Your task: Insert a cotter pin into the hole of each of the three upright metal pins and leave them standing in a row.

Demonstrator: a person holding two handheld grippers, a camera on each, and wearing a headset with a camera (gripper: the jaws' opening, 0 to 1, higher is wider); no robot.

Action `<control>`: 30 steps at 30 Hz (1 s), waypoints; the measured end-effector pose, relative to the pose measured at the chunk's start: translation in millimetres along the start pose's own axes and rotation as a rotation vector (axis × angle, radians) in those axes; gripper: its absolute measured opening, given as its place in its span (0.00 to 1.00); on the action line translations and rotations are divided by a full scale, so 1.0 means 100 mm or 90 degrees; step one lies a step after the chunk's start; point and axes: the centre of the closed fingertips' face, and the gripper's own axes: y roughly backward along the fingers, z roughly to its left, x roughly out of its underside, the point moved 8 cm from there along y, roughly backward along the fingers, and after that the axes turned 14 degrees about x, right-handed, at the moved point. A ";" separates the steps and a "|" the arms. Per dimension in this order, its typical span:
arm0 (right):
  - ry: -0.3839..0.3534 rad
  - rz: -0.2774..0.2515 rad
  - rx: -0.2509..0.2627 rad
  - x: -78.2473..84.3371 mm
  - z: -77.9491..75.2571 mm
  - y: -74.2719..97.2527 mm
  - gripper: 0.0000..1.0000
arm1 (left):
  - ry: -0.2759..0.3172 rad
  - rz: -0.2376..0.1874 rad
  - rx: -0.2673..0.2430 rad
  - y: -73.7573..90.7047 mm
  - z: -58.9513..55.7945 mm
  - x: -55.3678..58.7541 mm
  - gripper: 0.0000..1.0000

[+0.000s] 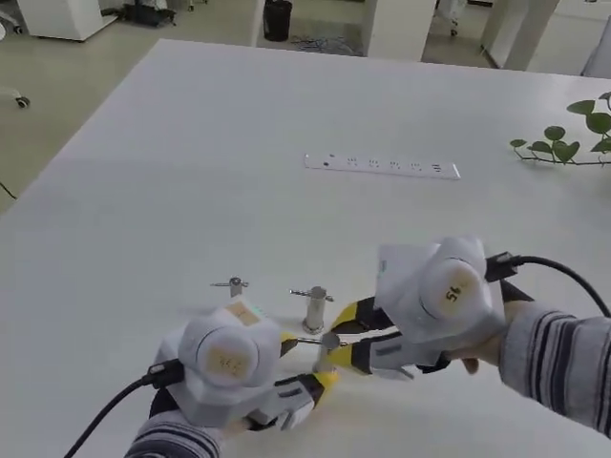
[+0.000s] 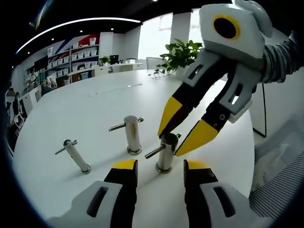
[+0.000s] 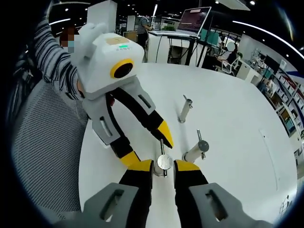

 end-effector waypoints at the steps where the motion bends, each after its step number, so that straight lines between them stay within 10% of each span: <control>1: -0.008 -0.001 -0.002 0.00 0.00 -0.01 0.12 | 0.000 0.000 0.000 0.01 0.00 0.00 0.37; 30: -0.030 0.026 -0.011 0.12 -0.27 0.01 0.08 | -0.001 -0.029 -0.040 0.54 -0.01 -0.11 0.57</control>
